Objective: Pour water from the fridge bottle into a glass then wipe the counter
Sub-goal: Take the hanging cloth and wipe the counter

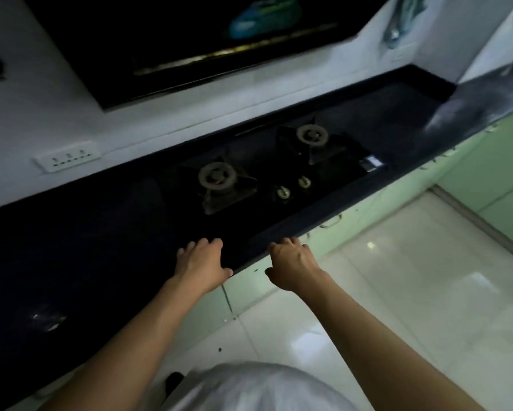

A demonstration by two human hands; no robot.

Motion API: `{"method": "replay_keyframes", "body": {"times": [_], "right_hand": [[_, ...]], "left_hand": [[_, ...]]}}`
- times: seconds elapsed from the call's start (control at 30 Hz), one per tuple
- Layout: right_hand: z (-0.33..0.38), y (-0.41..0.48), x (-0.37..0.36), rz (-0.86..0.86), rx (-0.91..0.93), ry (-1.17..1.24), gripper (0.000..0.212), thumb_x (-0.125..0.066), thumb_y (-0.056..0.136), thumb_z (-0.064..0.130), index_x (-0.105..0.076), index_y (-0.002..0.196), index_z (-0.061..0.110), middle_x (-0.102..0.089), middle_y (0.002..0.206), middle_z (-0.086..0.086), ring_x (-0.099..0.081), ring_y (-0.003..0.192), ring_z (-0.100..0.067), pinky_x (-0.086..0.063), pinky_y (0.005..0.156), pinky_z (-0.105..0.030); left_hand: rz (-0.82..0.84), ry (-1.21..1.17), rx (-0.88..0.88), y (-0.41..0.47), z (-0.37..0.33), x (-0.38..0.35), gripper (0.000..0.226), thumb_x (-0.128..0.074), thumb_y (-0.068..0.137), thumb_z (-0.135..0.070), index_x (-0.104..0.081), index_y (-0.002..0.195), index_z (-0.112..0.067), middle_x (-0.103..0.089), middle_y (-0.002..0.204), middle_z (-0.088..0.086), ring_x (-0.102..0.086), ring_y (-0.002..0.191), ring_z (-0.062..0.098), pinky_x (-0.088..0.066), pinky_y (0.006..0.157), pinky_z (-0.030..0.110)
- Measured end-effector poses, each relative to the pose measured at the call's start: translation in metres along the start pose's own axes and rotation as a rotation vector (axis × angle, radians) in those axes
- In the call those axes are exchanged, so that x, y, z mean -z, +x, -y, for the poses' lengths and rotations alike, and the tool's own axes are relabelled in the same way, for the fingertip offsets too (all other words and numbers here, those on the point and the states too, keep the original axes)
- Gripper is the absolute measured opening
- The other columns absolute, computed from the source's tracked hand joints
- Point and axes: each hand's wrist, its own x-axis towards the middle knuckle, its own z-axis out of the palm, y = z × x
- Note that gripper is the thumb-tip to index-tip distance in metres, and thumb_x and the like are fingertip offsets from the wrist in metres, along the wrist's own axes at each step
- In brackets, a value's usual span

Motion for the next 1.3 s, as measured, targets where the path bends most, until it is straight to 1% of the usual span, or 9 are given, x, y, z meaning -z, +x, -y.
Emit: {"method": "replay_keyframes", "body": {"times": [0.1,0.33,0.57,0.63,0.73,0.9,1.07,1.13,1.3], "right_hand": [[-0.051,-0.006,0.003,-0.009,-0.081,0.026,0.045,-0.059,0.092,0.033,-0.053,0.134,0.016,-0.057,0.125,-0.012,-0.049,0.119,-0.032,-0.042,0.096,-0.041],[-0.136,0.001,0.010,0.000,-0.252,0.077,0.032,-0.058,0.092,0.030,-0.056,0.119,0.013,-0.059,0.117,-0.011,-0.051,0.113,-0.031,-0.042,0.093,-0.040],[-0.232,0.005,0.027,-0.045,-0.526,0.113,0.032,-0.059,0.093,0.030,-0.057,0.119,0.013,-0.060,0.118,-0.011,-0.053,0.113,-0.031,-0.042,0.088,-0.038],[-0.264,0.000,0.030,-0.056,-0.614,0.154,0.032,-0.058,0.093,0.030,-0.056,0.120,0.013,-0.060,0.120,-0.011,-0.052,0.114,-0.031,-0.042,0.089,-0.038],[-0.308,-0.013,0.029,-0.041,-0.737,0.215,0.034,-0.058,0.093,0.031,-0.055,0.122,0.013,-0.059,0.123,-0.011,-0.051,0.117,-0.031,-0.042,0.092,-0.038],[-0.392,-0.032,0.018,-0.054,-0.878,0.277,0.031,-0.058,0.092,0.027,-0.057,0.120,0.014,-0.060,0.122,-0.010,-0.052,0.115,-0.030,-0.041,0.089,-0.037],[-0.511,-0.035,0.016,-0.059,-0.879,0.280,0.034,-0.058,0.093,0.029,-0.056,0.123,0.013,-0.058,0.125,-0.012,-0.052,0.118,-0.032,-0.042,0.092,-0.039],[-0.562,-0.034,0.022,-0.060,-0.844,0.265,0.033,-0.057,0.093,0.029,-0.056,0.122,0.013,-0.059,0.125,-0.012,-0.052,0.117,-0.032,-0.042,0.092,-0.039],[-0.659,-0.018,0.059,-0.037,-0.726,0.211,0.034,-0.056,0.095,0.030,-0.055,0.124,0.012,-0.057,0.126,-0.014,-0.051,0.117,-0.033,-0.042,0.091,-0.040]], "left_hand": [[0.015,0.075,-0.043,0.016,-0.054,0.001,0.062,-0.066,0.084,-0.055,-0.049,0.134,-0.023,-0.055,0.132,0.006,-0.049,0.125,0.030,-0.039,0.102,0.045],[0.061,0.243,-0.170,0.066,-0.147,0.008,0.055,-0.064,0.085,-0.051,-0.049,0.130,-0.022,-0.055,0.131,0.006,-0.049,0.122,0.030,-0.038,0.101,0.043],[0.071,0.376,-0.429,0.136,-0.273,0.012,0.051,-0.062,0.085,-0.046,-0.049,0.128,-0.022,-0.055,0.132,0.008,-0.050,0.122,0.031,-0.037,0.099,0.044],[0.054,0.424,-0.518,0.153,-0.315,0.012,0.052,-0.062,0.085,-0.046,-0.049,0.129,-0.022,-0.055,0.133,0.008,-0.050,0.123,0.031,-0.038,0.099,0.044],[0.050,0.488,-0.615,0.168,-0.371,0.012,0.051,-0.062,0.085,-0.045,-0.051,0.129,-0.022,-0.056,0.131,0.008,-0.051,0.121,0.031,-0.038,0.097,0.043],[0.073,0.578,-0.730,0.187,-0.466,-0.003,0.051,-0.061,0.085,-0.047,-0.050,0.129,-0.022,-0.057,0.130,0.008,-0.051,0.122,0.031,-0.038,0.097,0.044],[0.073,0.618,-0.726,0.214,-0.580,-0.020,0.047,-0.060,0.085,-0.043,-0.051,0.126,-0.022,-0.057,0.129,0.008,-0.052,0.121,0.030,-0.038,0.095,0.043],[0.069,0.612,-0.694,0.223,-0.625,-0.019,0.048,-0.060,0.086,-0.044,-0.050,0.127,-0.021,-0.057,0.129,0.008,-0.052,0.121,0.031,-0.038,0.097,0.044],[0.050,0.550,-0.597,0.248,-0.703,0.001,0.049,-0.060,0.087,-0.045,-0.050,0.128,-0.021,-0.057,0.129,0.008,-0.051,0.121,0.030,-0.037,0.098,0.045]]}}
